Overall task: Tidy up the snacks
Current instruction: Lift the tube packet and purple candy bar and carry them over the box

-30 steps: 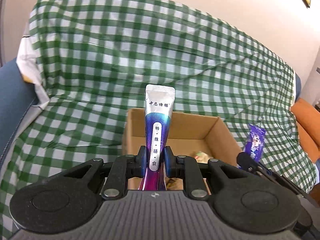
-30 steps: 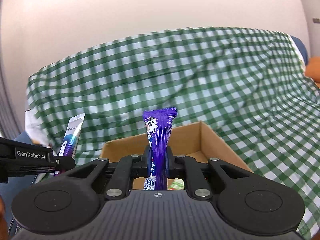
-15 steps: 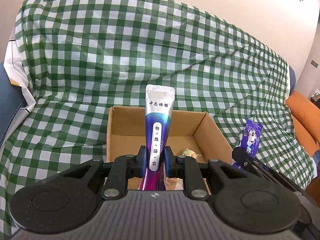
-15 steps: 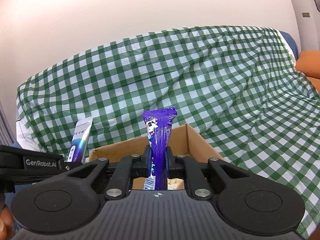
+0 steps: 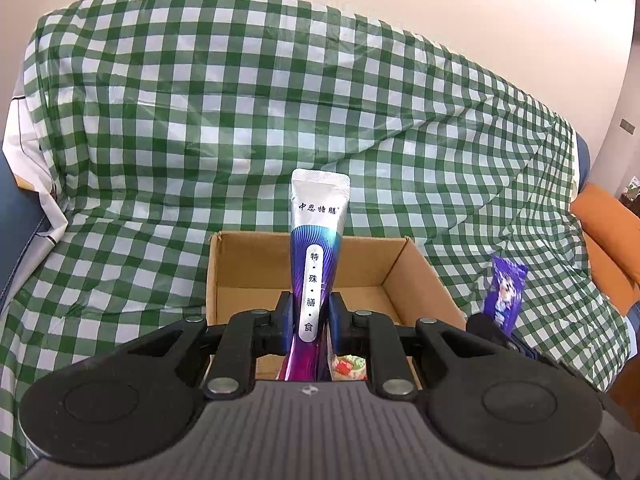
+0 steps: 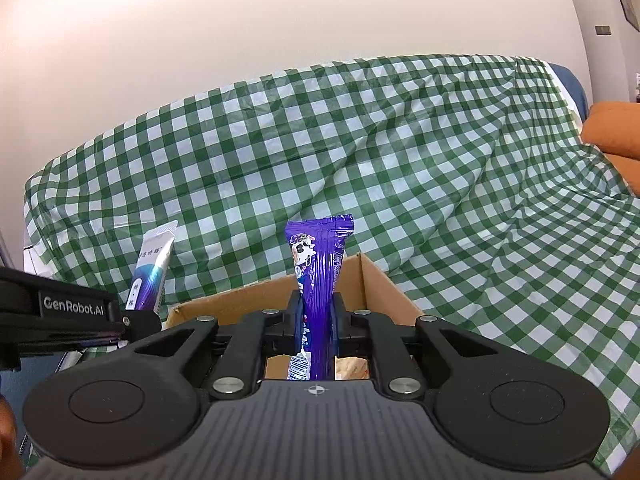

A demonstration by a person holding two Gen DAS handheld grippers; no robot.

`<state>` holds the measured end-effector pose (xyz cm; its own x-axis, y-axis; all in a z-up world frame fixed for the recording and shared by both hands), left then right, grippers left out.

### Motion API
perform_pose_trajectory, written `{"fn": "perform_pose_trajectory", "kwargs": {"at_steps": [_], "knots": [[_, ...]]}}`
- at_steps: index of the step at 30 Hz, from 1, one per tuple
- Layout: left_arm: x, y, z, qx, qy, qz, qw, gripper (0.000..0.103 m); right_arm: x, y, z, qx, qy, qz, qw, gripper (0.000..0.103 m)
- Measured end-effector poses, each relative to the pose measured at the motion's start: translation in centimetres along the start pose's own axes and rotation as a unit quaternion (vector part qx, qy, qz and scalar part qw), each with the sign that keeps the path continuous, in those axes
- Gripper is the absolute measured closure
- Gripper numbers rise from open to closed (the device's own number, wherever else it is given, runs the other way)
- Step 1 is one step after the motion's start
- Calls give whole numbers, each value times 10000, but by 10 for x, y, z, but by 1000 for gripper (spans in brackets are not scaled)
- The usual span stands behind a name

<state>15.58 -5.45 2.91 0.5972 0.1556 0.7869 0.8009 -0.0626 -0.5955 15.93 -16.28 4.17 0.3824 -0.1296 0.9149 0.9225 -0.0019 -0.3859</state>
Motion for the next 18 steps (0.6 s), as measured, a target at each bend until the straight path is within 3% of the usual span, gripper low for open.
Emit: {"fn": "perform_pose_trajectory", "kwargs": {"at_steps": [18], "knots": [[27,11,-25,-245,264,-241,9991,84,1,0,-2,-130,-65,-68,9999,90]]}}
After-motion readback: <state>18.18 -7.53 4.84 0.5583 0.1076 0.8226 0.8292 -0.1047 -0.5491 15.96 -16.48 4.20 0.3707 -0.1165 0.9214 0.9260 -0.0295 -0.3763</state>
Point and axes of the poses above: each gripper's, at about its wrist camera, not at the fingertips, and y roughly the way its jaws point, z to its left, x to its top, the point moved 8 cm from there along y, roughly the way its jaws point, and after that the axes turned 2 degrees about y, right-handed, at the moved point
